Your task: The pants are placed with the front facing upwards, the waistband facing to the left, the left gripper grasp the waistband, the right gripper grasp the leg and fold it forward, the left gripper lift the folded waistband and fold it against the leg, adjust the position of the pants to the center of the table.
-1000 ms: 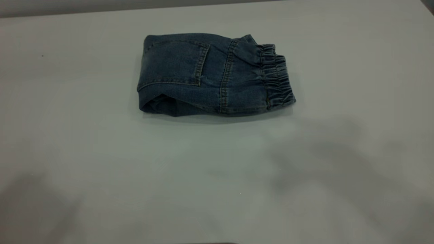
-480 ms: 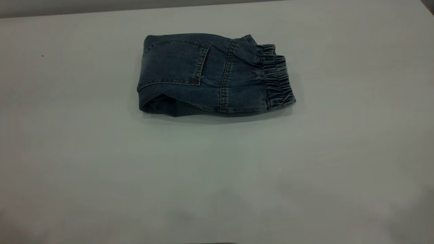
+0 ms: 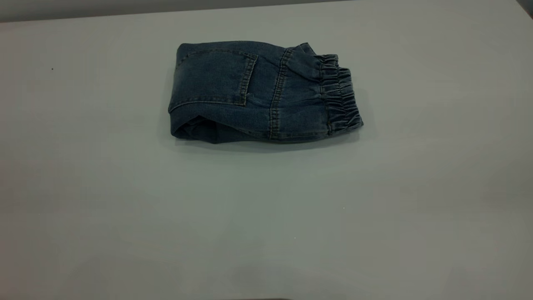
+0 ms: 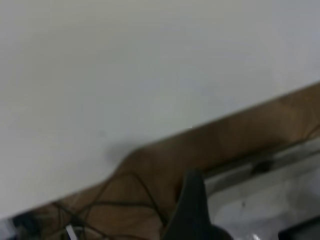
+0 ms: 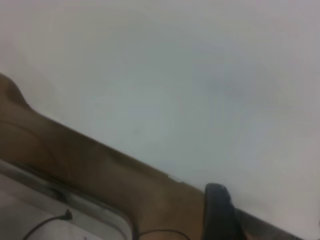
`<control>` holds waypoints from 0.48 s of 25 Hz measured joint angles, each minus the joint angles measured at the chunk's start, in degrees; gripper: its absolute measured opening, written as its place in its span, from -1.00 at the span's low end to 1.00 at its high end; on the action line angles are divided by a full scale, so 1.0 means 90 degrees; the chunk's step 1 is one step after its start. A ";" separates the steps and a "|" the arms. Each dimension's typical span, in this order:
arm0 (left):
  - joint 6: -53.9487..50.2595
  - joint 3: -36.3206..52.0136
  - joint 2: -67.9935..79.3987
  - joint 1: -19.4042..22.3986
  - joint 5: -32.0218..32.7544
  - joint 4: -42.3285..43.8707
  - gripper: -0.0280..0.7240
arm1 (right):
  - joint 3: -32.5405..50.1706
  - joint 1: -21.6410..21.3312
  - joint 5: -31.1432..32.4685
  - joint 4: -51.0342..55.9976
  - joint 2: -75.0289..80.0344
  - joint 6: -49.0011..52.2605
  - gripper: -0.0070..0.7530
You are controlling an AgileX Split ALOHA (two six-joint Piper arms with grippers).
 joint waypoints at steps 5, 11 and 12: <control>-0.0022 0.0656 -0.0525 0.0000 -0.0117 0.0000 0.59 | 0.0592 0.0000 -0.0237 0.0311 -0.0651 -0.0001 -0.07; -0.0050 0.1045 -0.0974 0.0000 -0.0347 0.0000 0.59 | 0.0634 0.0000 -0.0290 0.0491 -0.0960 -0.0182 -0.07; -0.0050 0.1045 -0.1013 0.0000 -0.0353 0.0000 0.59 | 0.0634 0.0000 -0.0290 0.0491 -0.0963 -0.0199 -0.07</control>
